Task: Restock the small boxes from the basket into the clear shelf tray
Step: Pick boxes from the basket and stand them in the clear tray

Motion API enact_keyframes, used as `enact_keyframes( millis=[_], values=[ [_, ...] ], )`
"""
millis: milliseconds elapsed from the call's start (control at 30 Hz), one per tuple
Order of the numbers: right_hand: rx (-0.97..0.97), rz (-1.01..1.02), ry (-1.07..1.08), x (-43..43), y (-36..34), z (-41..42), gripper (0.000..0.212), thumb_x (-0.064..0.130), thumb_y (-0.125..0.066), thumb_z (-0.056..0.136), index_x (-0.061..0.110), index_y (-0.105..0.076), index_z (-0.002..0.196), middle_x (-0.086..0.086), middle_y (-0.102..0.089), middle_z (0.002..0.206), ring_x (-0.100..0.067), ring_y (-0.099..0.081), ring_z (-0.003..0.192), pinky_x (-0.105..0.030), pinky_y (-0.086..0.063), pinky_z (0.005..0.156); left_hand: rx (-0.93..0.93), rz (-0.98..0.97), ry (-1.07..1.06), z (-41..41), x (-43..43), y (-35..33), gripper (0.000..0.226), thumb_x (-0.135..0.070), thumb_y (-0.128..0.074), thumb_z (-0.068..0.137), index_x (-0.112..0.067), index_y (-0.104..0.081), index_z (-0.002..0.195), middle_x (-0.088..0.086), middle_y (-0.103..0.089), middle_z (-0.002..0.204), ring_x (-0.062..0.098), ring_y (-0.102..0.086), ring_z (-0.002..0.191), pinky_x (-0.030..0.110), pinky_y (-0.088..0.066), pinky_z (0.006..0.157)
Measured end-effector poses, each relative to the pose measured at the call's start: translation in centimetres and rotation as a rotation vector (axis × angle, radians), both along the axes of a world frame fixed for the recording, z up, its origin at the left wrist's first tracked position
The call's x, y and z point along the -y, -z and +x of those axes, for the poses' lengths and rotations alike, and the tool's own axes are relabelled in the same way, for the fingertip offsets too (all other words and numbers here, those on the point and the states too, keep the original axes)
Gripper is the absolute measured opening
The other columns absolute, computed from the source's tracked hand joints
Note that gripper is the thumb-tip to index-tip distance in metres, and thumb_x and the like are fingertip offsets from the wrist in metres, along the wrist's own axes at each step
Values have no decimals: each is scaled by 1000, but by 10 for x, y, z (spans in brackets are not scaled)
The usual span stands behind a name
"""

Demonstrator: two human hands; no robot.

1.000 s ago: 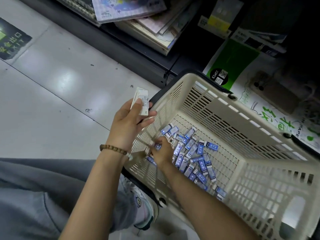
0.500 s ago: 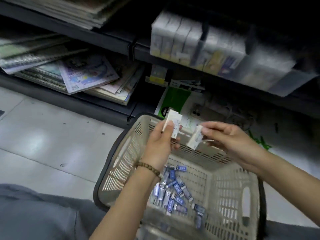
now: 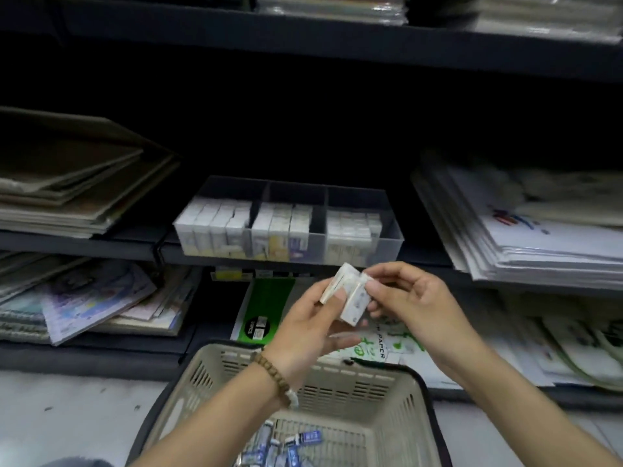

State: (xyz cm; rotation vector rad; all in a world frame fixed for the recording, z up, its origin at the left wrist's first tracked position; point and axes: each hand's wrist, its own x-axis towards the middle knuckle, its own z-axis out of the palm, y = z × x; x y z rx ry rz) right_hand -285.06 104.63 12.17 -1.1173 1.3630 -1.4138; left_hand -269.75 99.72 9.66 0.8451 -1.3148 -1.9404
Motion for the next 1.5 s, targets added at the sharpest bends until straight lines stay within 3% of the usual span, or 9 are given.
enact_keyframes(
  millis=[200, 333, 533, 700, 967, 1100, 1167, 1367, 1500],
  values=[
    [-40, -11, 12, 7, 4, 0, 14, 8, -67, 82, 8, -66, 96, -5, -73, 81, -11, -66, 66, -16, -52, 61, -73, 29, 60, -2, 18, 8, 42, -34, -65, 70, -25, -63, 112, 2, -71, 89, 10, -67, 73, 20, -53, 62],
    [-27, -10, 35, 13, 5, 4, 19, 7, -69, 81, 10, -65, 99, -8, -70, 94, -13, -68, 68, -17, -53, 63, 10, -151, 138, 1, 27, 11, 52, -31, -70, 70, -23, -59, 119, -8, -68, 89, 1, -62, 78, 17, -49, 67],
    [147, 73, -85, 16, 1, -2, 45, 20, -70, 76, 18, -61, 120, 0, -66, 118, -16, -70, 92, -20, -56, 72, 74, -330, 185, 7, 39, 2, 46, -29, -67, 72, -12, -48, 110, -12, -69, 78, -3, -59, 63, 11, -44, 56],
    [143, 33, -138, 17, -5, -9, 50, 25, -71, 71, 18, -60, 119, -5, -68, 116, -17, -68, 98, -19, -54, 73, 115, -369, 152, 1, 48, -12, 49, -34, -74, 62, -12, -50, 99, -5, -71, 86, 5, -64, 76, 15, -49, 62],
    [0, -24, -172, 28, -25, -30, 44, 29, -64, 82, 16, -57, 123, -4, -70, 112, -17, -67, 104, -19, -53, 81, 100, -344, 82, -18, 51, -27, 50, -35, -73, 63, -16, -57, 106, -2, -71, 99, 6, -68, 84, 15, -51, 65],
    [-102, -7, -71, 50, -45, -61, 41, 28, -61, 82, 11, -58, 119, -3, -73, 102, -14, -69, 96, -19, -55, 79, 450, -823, -31, -2, 69, -37, 67, -65, -56, 67, -34, -43, 125, -22, -47, 129, -8, -45, 116, 17, -39, 97],
    [-174, 49, -38, 62, -54, -81, 34, 21, -60, 87, 9, -57, 119, -3, -73, 100, -11, -69, 92, -17, -55, 75, 644, -1010, -129, 11, 83, -39, 81, -73, -42, 67, -35, -30, 138, -19, -34, 140, -1, -29, 130, 23, -27, 107],
    [-428, 261, -176, 94, -62, -102, 22, 17, -60, 91, 11, -57, 111, -6, -70, 103, -9, -69, 87, -17, -55, 73, 967, -1192, -126, 19, 97, -20, 88, -75, -26, 70, -30, -22, 146, -11, -21, 153, 6, -7, 142, 25, 6, 113],
    [-536, 269, -224, 105, -65, -98, 21, 13, -59, 91, 11, -55, 112, -8, -66, 105, -8, -66, 83, -16, -55, 71, 1014, -1249, -152, 19, 103, -12, 92, -85, -17, 71, -32, -21, 145, -15, -21, 152, 4, -9, 141, 23, 11, 112]
  ],
)
